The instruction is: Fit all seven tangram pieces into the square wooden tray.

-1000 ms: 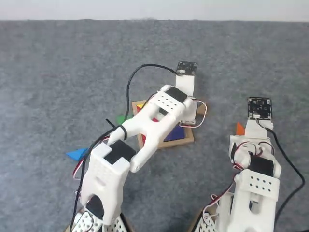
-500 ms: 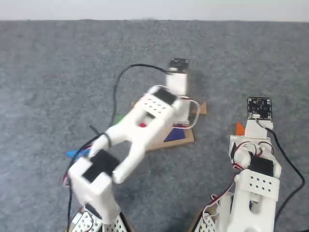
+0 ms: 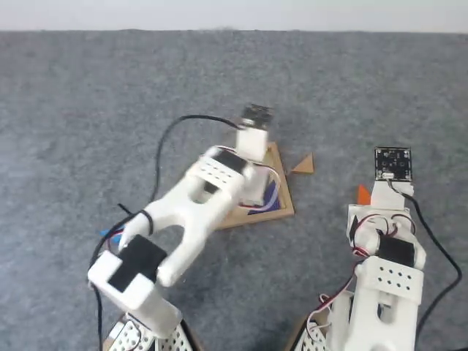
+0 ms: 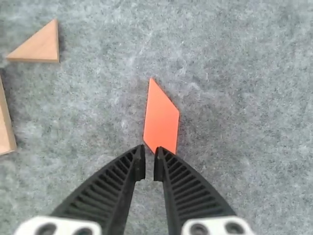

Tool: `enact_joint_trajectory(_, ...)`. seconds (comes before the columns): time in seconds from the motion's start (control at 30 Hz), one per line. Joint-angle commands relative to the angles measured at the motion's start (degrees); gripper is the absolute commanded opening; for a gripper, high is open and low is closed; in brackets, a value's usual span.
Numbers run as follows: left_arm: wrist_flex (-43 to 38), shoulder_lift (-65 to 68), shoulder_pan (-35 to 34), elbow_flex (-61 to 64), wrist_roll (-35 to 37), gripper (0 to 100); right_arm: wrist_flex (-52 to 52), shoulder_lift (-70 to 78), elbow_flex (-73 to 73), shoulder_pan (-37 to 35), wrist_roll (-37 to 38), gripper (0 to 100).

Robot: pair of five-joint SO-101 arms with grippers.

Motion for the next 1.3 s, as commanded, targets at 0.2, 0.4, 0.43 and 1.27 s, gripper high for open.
enact_joint_trajectory(0.2,-1.41,-1.23,2.73,-0.13,-0.62,1,-0.75,-1.8,-1.23,0.48,0.79,5.0)
enact_joint_trajectory(0.4,-1.41,-0.44,-0.26,-0.13,0.79,1,-0.66,-1.8,-1.23,0.4,0.79,5.0)
enact_joint_trajectory(0.43,-1.41,-0.44,-0.44,-0.13,2.55,1,-0.75,-1.8,-1.23,0.4,0.79,5.0)
enact_joint_trajectory(1.27,-0.09,2.9,6.24,-3.74,1.58,1,-1.19,-1.8,-0.62,0.31,0.7,5.0)
